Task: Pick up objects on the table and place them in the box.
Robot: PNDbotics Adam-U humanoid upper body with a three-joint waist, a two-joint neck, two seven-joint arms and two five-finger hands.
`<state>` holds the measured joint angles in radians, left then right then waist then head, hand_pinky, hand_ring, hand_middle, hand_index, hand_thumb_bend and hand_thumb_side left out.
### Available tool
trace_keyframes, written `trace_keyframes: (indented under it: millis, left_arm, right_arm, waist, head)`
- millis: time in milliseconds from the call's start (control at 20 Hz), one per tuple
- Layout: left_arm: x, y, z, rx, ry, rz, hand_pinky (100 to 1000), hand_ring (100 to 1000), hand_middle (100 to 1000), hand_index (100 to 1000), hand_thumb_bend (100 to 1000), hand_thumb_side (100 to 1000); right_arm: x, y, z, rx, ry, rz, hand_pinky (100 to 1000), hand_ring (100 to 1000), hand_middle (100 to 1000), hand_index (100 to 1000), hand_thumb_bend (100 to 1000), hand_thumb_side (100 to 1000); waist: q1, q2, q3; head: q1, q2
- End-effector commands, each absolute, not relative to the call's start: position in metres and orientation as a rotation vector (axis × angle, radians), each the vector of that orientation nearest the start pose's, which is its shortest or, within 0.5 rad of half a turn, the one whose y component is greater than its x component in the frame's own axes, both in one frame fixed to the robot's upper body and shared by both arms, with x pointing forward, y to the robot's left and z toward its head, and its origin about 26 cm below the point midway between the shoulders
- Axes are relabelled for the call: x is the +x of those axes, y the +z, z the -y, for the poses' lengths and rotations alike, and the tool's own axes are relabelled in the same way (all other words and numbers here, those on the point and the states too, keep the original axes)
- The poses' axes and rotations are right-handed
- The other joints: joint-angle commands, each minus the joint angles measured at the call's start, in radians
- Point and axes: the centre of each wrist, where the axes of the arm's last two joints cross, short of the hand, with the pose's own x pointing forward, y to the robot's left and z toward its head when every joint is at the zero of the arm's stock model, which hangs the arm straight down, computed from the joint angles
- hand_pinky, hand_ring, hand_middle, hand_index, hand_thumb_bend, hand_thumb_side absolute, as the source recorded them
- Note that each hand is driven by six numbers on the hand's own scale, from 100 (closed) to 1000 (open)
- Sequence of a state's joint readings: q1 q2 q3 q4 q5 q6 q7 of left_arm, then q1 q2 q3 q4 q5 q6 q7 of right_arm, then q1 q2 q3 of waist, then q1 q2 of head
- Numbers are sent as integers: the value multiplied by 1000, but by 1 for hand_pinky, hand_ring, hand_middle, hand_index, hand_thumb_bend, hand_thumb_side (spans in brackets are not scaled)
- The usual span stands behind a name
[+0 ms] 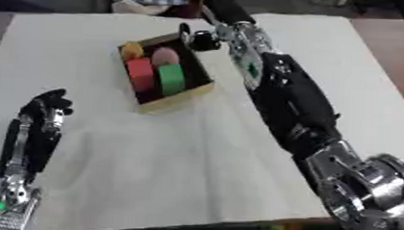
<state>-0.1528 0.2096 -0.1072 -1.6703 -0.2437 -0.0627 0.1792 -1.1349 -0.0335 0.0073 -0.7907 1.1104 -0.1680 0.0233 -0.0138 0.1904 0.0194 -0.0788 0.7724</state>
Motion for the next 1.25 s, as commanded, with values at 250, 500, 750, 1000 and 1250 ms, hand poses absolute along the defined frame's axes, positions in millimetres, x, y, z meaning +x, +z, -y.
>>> trace_keyframes:
  millis: [250,500,750,1000,1250]
  left_arm:
    - [310,67,-253,419,-298,1918,777,641,611,799,119,835]
    - [311,69,-255,433,-287,1921,777,640,611,799,116,840]
    - [312,70,-255,435,-283,1927,777,640,611,799,112,846]
    - [312,70,-256,442,-277,1925,777,639,610,799,108,850]
    - [313,71,-255,443,-273,1931,777,638,610,797,106,851]
  right_arm:
    - [466,238,171,-616,884,2204,805,755,769,872,100,431]
    - [433,219,211,-447,664,2240,767,713,740,830,100,479]
    - [406,185,240,-385,503,2193,767,710,742,824,100,524]
    - [384,147,265,-367,381,2120,766,707,740,799,100,559]
    - [363,113,274,-327,251,2058,764,700,731,787,100,585]
  waist:
    - [8,-15,-27]
    - [5,-5,-39]
    - [1,4,-39]
    - [0,12,-40]
    - [6,20,-45]
  head:
    - [38,-2]
    - [53,-2]
    - [60,-2]
    - [70,-2]
    - [88,-2]
